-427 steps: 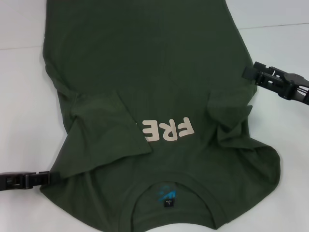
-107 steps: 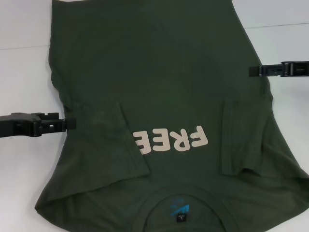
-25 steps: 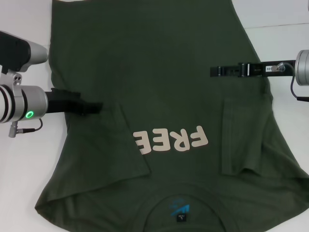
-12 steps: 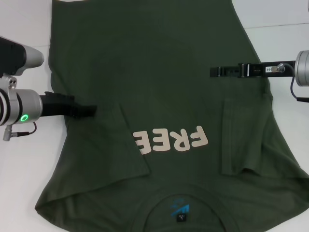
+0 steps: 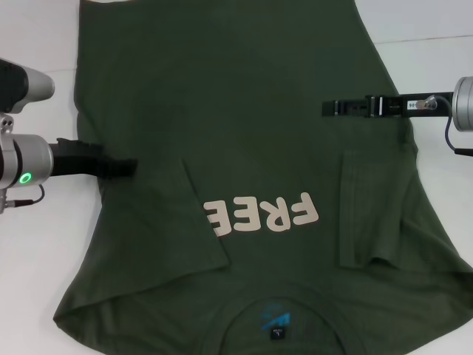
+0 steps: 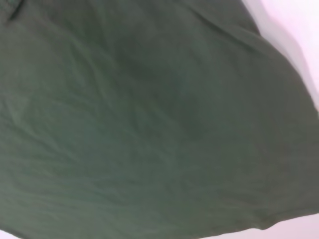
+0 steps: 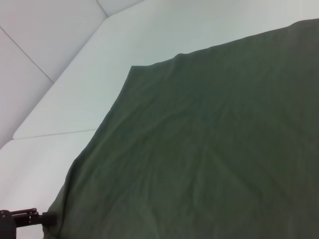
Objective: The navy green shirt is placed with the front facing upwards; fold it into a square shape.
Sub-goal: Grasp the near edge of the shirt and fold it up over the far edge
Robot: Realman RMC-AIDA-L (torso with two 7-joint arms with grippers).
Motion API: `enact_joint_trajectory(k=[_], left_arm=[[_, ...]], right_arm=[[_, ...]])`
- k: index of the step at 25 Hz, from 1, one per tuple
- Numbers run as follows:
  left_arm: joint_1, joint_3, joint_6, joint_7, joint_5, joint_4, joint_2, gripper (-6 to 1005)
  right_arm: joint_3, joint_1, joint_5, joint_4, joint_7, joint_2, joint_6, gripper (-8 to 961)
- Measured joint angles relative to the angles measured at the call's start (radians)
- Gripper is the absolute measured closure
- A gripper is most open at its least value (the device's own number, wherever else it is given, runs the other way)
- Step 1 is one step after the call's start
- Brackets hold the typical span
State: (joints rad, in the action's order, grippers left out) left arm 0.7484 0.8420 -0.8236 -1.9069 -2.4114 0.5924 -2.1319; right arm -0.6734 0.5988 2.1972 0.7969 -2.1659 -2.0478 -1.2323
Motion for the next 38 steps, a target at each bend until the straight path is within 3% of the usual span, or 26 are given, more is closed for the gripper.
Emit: enact_joint_trajectory(k=[11, 24, 28, 35, 38], left_arm=[[-0.005, -0.007, -0.001, -0.041, -0.049, 0.019, 0.008, 215], [-0.060, -0.024, -0.017, -0.050, -0.040, 0.123, -0.010, 215], [-0.098, -0.025, -0.064, -0.056, -0.018, 0.201, -0.026, 215], [-0.179, -0.026, -0.182, -0.041, 0.086, 0.302, -0.030, 215], [-0.234, -0.027, -0.302, -0.001, 0.152, 0.349, -0.033, 215]], right_arm=[[0.000, -0.001, -0.003, 0.001, 0.000, 0.000, 0.006, 55], [0.000, 0.000, -0.024, -0.002, 0.013, 0.000, 0.016, 55], [0.000, -0.001, -0.027, -0.003, 0.015, 0.000, 0.018, 55], [0.001, -0.008, -0.027, -0.004, 0.022, 0.000, 0.015, 56], [0.009, -0.012, -0.028, -0.004, 0.030, 0.001, 0.011, 56]])
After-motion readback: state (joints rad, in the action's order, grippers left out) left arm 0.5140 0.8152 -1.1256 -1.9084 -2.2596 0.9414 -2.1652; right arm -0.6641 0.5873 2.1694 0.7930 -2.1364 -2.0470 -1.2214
